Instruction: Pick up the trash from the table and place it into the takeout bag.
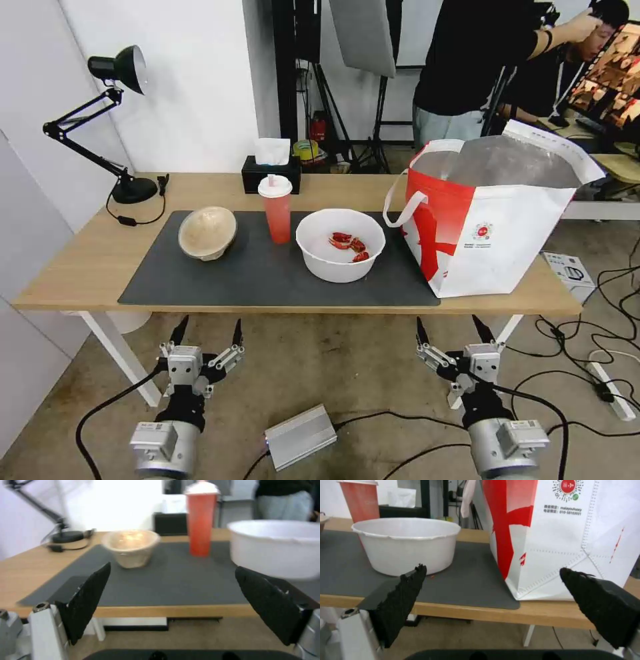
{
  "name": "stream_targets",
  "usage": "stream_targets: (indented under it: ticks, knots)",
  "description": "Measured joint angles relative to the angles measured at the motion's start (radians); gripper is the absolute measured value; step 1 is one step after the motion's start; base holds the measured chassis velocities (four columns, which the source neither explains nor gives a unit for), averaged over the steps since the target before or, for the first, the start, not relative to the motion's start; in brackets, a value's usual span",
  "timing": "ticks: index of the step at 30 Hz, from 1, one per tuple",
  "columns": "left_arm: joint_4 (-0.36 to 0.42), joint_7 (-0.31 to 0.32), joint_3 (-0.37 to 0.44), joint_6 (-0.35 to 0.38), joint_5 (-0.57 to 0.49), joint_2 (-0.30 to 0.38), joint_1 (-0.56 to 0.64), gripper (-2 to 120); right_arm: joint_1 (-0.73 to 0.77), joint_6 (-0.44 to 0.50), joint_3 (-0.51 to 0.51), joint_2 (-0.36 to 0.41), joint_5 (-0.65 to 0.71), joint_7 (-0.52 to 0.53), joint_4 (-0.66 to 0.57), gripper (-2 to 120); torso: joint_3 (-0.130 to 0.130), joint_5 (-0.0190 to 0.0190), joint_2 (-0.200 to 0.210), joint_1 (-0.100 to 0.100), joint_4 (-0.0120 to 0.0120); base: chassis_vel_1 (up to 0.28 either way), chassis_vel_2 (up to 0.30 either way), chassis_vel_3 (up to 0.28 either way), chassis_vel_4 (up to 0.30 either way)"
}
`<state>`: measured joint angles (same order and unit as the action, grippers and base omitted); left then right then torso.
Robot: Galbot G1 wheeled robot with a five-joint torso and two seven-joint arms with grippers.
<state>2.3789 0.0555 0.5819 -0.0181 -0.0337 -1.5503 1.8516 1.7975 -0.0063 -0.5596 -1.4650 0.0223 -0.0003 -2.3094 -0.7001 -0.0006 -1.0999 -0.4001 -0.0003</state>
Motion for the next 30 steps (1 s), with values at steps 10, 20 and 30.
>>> stream_targets:
  ticks: [10, 20, 30]
  knots:
    - [0.062, 0.017, 0.032, -0.056, -0.056, -0.041, 0.047, 100, -0.045, -0.081, -0.088, 0.287, 0.202, -0.013, -0.095, 100, 0.0, 0.0006, 0.0, 0.0, 0.0008, 0.0, 0.0, 0.0, 0.0]
    - [0.053, 0.013, 0.033, -0.059, -0.067, -0.031, 0.044, 100, -0.046, -0.053, -0.081, 0.306, 0.22, -0.037, -0.101, 100, 0.0, 0.0006, 0.0, 0.0, 0.0002, 0.0, 0.0, 0.0, 0.0]
    - [0.04, 0.013, 0.034, -0.058, -0.085, -0.026, 0.035, 100, -0.055, -0.05, -0.052, 0.301, 0.219, -0.044, -0.077, 100, 0.0, 0.0006, 0.0, 0.0, 0.0003, 0.0, 0.0, 0.0, 0.0]
